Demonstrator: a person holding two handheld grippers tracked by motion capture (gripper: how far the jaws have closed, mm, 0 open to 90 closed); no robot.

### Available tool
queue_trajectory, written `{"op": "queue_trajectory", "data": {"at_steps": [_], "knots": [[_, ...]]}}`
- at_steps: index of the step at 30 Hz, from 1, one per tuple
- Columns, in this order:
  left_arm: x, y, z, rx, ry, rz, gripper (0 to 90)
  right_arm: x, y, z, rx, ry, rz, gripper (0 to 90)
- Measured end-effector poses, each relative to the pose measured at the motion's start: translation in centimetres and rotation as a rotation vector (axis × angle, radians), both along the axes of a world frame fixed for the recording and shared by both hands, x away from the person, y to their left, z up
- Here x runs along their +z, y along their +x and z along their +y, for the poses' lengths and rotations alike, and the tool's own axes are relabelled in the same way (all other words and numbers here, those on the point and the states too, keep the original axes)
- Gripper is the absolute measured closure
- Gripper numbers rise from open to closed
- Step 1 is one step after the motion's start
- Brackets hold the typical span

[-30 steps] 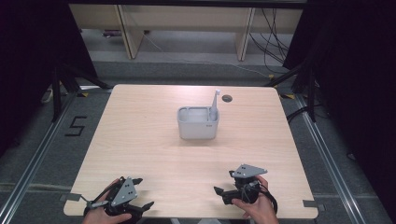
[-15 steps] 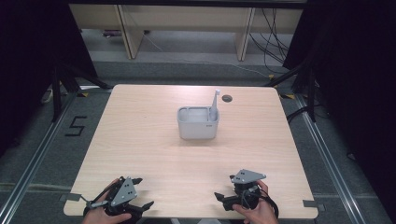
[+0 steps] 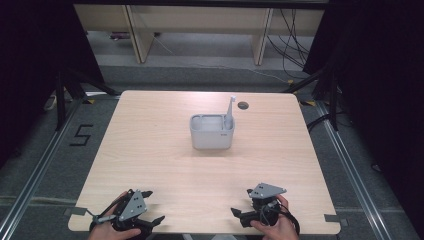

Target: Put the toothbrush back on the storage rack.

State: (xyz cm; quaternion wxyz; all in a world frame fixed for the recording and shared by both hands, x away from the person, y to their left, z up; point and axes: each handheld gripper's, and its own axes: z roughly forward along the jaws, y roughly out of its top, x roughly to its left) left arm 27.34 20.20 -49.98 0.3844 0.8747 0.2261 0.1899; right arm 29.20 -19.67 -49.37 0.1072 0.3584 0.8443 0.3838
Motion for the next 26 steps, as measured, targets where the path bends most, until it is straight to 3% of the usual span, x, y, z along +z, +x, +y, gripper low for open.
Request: {"op": "queue_trajectory", "data": {"at_steps": [10,13,22,26], "knots": [[-0.03,0.0,-0.02,-0.001,0.0,0.002,14.8,0.06,0.03,-0.01,0.001,-0.005,0.002,16.7],[-0.03,0.0,-0.03,0.0,0.0,0.002,14.8,0.04,0.14,-0.1,0.008,-0.002,-0.016,16.7],[-0.07,0.0,-0.06,0.004,0.001,-0.003,14.8,-0.01,0.12,-0.13,-0.002,-0.001,0.005,16.7],[-0.08,0.0,-0.06,0.004,0.001,-0.004,14.8,-0.1,0.27,-0.19,-0.002,-0.001,-0.012,16.7]]}}
